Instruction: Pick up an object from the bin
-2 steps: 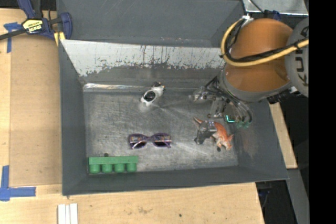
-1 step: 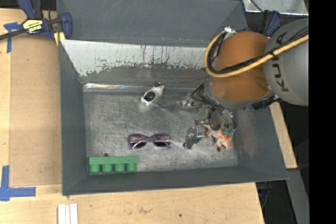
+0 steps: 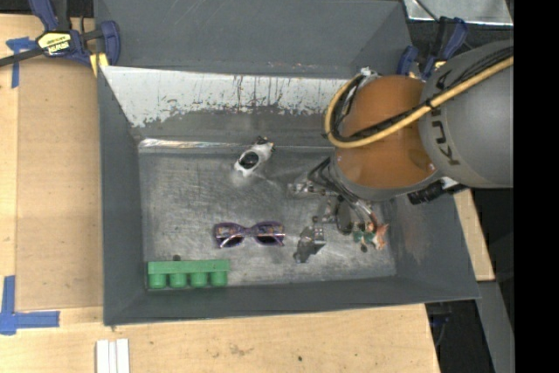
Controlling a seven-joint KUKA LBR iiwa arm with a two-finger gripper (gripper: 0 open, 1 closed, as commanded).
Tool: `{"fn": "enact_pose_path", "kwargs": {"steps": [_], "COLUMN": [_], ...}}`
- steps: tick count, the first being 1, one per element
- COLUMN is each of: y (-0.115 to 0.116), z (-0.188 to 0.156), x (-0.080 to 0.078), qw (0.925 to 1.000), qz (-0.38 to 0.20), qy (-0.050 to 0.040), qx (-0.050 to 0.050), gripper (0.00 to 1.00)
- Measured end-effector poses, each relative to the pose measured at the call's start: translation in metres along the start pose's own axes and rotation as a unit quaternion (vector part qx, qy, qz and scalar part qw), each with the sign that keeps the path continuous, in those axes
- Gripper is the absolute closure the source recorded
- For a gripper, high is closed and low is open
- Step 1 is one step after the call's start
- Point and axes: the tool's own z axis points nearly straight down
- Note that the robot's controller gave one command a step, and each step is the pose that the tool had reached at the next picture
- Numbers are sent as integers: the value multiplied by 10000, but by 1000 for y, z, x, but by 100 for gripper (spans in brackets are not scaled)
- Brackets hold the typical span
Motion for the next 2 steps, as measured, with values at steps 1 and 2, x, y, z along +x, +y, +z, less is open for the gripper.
{"fn": "enact_pose_path", "kwargs": {"steps": [1, 2], "y": [38, 72], "z": [15, 47], "x": [8, 5], "qw": [9995, 9975], "qz": [-325, -700], "qy": [-6, -75], "qx": [9, -10], "gripper": [0, 100]}}
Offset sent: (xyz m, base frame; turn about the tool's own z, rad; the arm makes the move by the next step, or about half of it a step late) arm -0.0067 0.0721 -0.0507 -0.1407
